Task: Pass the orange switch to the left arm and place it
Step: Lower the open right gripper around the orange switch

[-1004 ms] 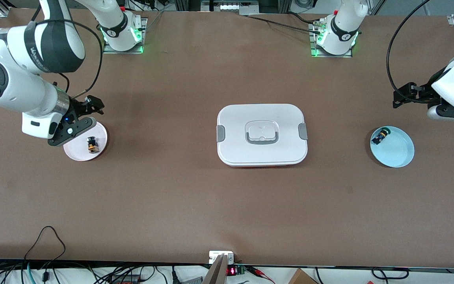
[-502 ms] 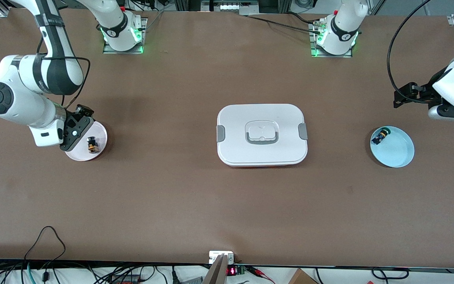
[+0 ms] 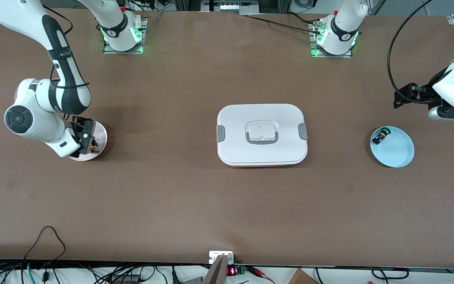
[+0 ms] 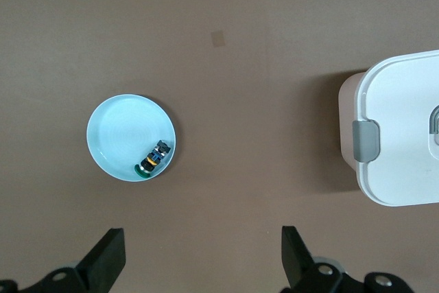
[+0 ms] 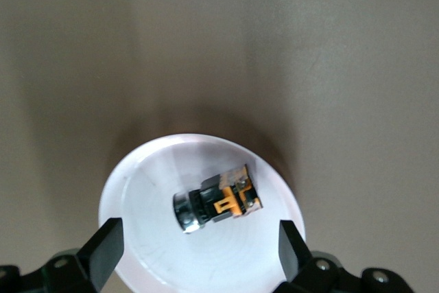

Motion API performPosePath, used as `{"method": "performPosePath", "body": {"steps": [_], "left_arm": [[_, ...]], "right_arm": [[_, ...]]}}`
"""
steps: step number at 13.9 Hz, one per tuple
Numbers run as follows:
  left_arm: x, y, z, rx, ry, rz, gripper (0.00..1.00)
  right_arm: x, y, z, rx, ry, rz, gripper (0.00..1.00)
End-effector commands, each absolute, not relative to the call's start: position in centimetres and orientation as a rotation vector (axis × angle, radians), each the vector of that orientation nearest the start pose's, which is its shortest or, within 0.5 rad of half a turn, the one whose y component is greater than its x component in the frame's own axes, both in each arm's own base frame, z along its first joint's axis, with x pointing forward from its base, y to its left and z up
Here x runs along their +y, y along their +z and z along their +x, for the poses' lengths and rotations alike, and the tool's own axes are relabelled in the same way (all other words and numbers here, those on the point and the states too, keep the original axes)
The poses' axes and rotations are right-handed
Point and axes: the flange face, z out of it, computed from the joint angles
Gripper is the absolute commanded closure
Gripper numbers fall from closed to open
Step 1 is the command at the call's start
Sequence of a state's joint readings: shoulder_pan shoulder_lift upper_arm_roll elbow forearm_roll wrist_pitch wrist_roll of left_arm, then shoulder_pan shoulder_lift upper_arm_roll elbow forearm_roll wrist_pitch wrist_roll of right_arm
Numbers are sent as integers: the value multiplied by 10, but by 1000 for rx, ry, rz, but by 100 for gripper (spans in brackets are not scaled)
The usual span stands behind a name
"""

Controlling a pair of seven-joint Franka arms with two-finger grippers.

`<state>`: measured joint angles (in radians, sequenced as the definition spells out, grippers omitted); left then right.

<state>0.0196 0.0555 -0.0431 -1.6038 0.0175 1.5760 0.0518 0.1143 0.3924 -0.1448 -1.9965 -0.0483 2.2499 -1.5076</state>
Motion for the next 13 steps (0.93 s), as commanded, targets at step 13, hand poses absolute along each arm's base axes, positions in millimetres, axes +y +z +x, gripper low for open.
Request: {"method": "performPosePath", "body": {"steps": [13], "left_arm": [[-10, 583, 573, 113, 140, -3142, 0]], "right_arm": [[-41, 213, 576, -2516, 149, -1834, 0]]}}
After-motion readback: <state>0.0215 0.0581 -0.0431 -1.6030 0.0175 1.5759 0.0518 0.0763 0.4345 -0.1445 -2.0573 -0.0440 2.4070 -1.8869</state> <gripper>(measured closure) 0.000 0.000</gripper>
